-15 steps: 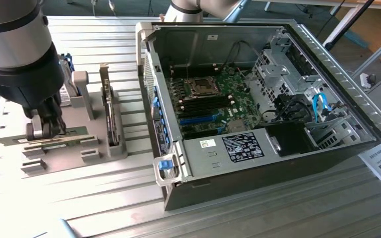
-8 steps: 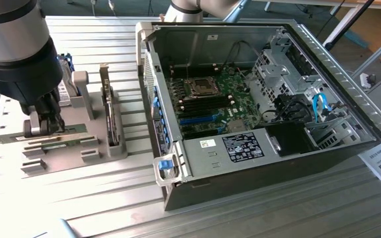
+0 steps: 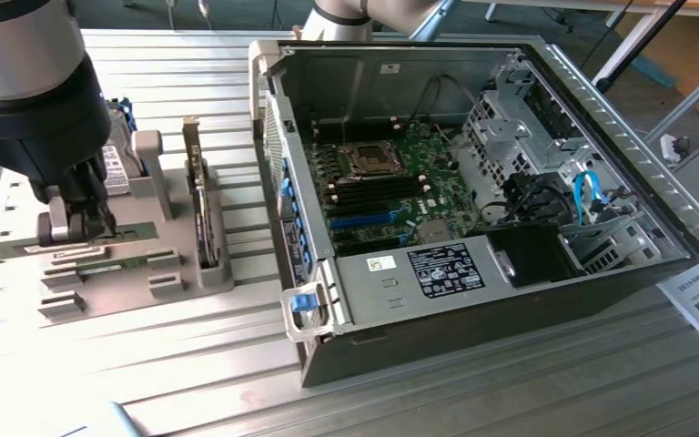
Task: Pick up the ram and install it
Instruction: 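Pick up the ram and move it above insertion slot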
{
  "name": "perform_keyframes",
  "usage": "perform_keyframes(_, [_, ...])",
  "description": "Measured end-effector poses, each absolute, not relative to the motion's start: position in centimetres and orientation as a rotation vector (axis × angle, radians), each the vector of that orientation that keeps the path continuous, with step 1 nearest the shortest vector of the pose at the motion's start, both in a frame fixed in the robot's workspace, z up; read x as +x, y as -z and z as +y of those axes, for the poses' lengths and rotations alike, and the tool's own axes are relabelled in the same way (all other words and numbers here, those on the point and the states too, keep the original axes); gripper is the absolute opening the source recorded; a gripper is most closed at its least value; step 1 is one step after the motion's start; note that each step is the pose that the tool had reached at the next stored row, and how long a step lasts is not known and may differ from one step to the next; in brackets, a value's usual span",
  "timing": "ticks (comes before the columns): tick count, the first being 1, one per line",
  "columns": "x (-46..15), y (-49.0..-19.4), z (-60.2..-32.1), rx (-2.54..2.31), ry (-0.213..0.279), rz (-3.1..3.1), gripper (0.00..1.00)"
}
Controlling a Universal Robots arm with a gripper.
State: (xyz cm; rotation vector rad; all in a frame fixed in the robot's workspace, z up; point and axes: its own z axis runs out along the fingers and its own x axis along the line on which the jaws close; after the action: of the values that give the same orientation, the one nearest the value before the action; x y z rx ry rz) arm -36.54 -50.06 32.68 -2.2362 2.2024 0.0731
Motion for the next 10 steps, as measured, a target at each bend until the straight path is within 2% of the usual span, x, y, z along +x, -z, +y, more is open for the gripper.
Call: perform_keyframes(10, [-36.5, -33.8, -50.1, -2.236, -0.074, 2.202, 0.12])
